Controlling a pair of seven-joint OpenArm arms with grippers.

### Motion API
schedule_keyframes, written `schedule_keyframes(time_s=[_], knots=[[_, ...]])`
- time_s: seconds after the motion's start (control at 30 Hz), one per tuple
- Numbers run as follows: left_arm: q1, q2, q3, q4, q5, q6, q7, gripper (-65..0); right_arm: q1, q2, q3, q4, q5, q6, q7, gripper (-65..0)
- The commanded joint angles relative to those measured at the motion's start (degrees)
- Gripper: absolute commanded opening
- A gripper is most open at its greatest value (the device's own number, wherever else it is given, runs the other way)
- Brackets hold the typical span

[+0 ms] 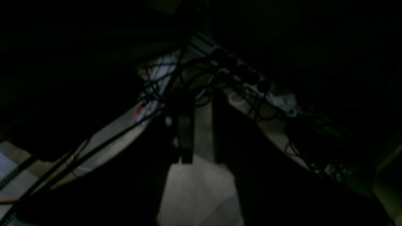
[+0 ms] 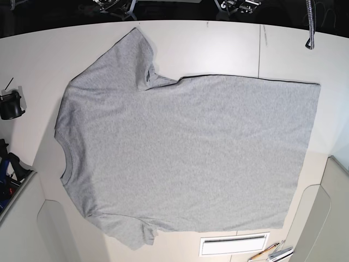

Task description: Fold the T-shirt properly

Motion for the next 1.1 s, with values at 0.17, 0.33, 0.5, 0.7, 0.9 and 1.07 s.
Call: schedule_keyframes(time_s=[0.17,0.33,0.5,0.7,0.9,1.07], knots=[[0.0,-0.7,-0.1,0.2,-4.8,-0.4,-0.4,-60.7,-0.2,0.2,0.2,0.3,-0.1,0.2,0.7,-55.7],[0.5,-0.8,-0.1,0.2,-5.1,-0.4,-0.4,-60.7,-0.2,0.5,0.1,0.3,-0.1,0.2,0.7,-55.7],[3.0,-0.9,-0.1,0.2,-5.0,-0.9,-3.5,-60.7,-1.0,1.2,0.1,0.5,-0.1,0.2,0.7,-55.7],[5.4,-2.5,-0.1,0.6,-9.0,-8.6,-6.6,-60.7,-2.8,3.7,0.1,2.7,-0.1,0.2,0.7,-55.7],[8.4,-5.2,-0.2,4.8,-14.5,-11.5,-6.6,-60.7,-7.3,7.1,0.1,8.7,-0.1,0.3,0.7,-55.7],[12.1,-7.2,-0.3,9.7,-18.2,-11.5,-6.3,-60.7,-13.0,10.3,0.1,16.2,0.3,2.7,0.7,-55.7]])
